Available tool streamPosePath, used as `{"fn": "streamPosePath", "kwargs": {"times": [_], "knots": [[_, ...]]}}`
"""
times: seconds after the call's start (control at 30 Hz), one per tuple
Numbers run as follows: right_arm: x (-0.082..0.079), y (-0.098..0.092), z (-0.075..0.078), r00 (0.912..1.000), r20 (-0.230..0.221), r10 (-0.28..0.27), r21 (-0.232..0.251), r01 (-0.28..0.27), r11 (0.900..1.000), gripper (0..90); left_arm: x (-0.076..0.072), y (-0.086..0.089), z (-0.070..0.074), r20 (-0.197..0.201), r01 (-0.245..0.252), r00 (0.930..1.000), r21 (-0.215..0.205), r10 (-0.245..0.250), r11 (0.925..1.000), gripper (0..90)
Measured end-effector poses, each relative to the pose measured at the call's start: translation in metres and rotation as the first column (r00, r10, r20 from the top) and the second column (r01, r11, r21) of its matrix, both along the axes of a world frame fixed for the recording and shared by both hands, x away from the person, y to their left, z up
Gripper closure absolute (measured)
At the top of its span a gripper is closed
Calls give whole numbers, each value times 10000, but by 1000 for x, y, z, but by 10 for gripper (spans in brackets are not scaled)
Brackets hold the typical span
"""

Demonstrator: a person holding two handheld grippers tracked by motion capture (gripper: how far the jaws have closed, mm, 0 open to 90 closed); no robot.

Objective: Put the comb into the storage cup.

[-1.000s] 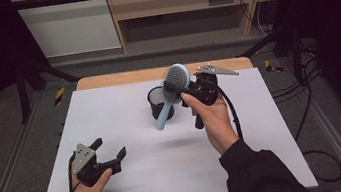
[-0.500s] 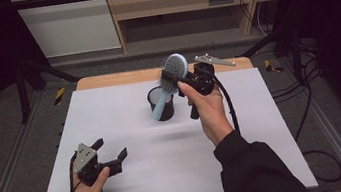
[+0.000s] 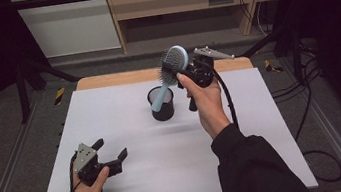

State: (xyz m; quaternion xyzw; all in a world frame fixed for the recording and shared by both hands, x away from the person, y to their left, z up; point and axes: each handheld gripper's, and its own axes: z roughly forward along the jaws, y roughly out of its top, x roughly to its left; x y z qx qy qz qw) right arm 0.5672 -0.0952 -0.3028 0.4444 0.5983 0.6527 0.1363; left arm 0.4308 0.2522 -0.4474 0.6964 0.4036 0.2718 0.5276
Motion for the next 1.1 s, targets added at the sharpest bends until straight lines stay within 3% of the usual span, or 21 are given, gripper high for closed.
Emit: {"fn": "streamPosePath", "kwargs": {"times": [0.33,1.1], "knots": [[11,0,5,9996,116,-276,-30,277,9996,502,0,0,0,31,20,10000,-42,-20,10000,59],[24,-4,-2,9975,99,-695,-246,697,9973,501,0,0,0,37,78,10000,-24,-78,10000,56]]}}
